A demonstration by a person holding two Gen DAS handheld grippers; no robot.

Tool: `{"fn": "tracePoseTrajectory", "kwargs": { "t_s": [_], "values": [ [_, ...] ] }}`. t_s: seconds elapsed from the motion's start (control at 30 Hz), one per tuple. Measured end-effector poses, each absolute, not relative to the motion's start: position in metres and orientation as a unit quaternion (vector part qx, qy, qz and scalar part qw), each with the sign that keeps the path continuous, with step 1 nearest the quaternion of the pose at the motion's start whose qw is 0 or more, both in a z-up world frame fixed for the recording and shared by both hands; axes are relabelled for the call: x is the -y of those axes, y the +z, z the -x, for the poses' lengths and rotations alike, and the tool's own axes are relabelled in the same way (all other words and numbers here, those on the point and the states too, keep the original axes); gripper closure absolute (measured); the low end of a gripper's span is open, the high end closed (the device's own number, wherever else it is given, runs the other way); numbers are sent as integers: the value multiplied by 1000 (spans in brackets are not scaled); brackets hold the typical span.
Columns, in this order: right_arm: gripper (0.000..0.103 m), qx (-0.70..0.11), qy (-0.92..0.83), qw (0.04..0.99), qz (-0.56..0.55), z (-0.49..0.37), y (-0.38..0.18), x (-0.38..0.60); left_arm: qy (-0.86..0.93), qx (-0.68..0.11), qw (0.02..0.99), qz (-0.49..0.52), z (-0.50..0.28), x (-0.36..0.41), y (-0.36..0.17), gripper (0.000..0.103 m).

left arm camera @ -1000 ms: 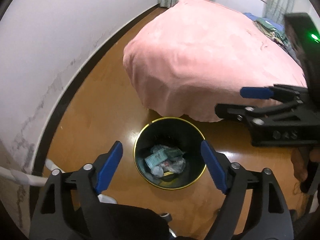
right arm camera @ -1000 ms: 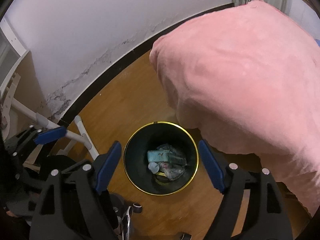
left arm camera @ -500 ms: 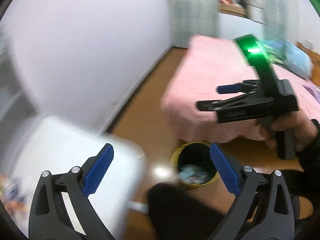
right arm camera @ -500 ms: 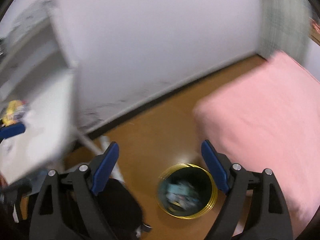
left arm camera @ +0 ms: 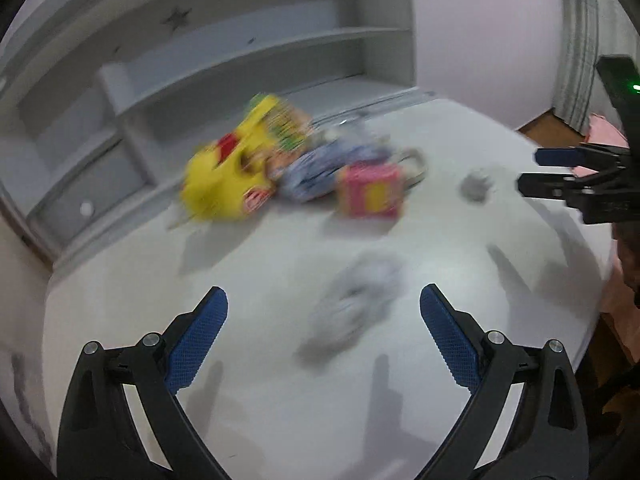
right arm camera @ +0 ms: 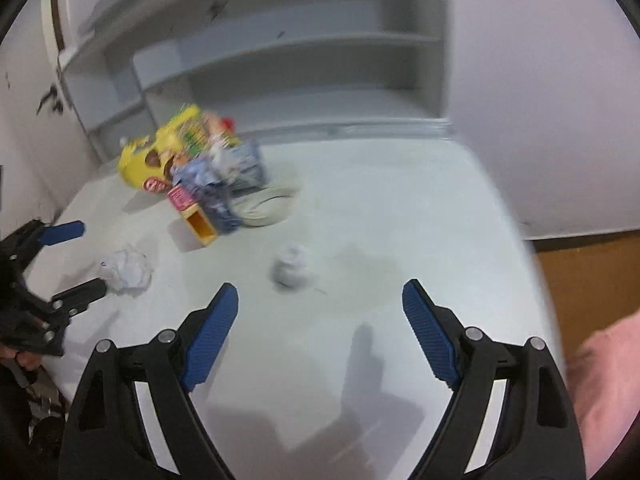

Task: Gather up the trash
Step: 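Move both open tools back toward the remaining trash on the desk, then grasp the white crumpled tissue with the left tool while the right grasps the white cap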

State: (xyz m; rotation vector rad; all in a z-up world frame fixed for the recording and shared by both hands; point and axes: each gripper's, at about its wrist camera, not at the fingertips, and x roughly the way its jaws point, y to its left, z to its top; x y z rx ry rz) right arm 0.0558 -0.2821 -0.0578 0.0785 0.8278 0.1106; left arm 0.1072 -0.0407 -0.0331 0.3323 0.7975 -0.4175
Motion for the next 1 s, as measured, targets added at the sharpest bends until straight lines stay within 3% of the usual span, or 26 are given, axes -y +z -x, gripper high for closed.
{"fn": "tracePoseTrajectory", "kwargs": {
  "t_s": [0.23, 0.43, 0.47, 0.53, 0.87, 0.9, 0.93, 1.0],
  "values": [
    [22, -429, 39, 902, -17, -86, -78, 260, -211, -400, 881, -139, -123, 18, -43, 9],
    [31, -436, 27, 900, -5, -92, -84, 259, -227, -409, 874, -136, -124, 28, -52, 9],
    [37, -436, 25, 900, -3, -92, -84, 259, -229, -410, 873, -135, -126, 30, -53, 9],
    [74, -431, 25, 902, 0, -91, -81, 260, -231, -411, 871, -136, -128, 35, -52, 9],
    [73, -416, 25, 909, -14, -79, -70, 269, -234, -417, 867, -137, -133, 50, -55, 10],
    [73, -416, 24, 909, -16, -78, -69, 271, -239, -416, 867, -135, -133, 52, -55, 17],
    [73, -414, 23, 910, -17, -75, -68, 273, -245, -417, 865, -134, -132, 54, -56, 41],
    [73, -410, 20, 912, -21, -69, -65, 278, -255, -430, 855, -136, -133, 61, -59, 63]
  ]
}}
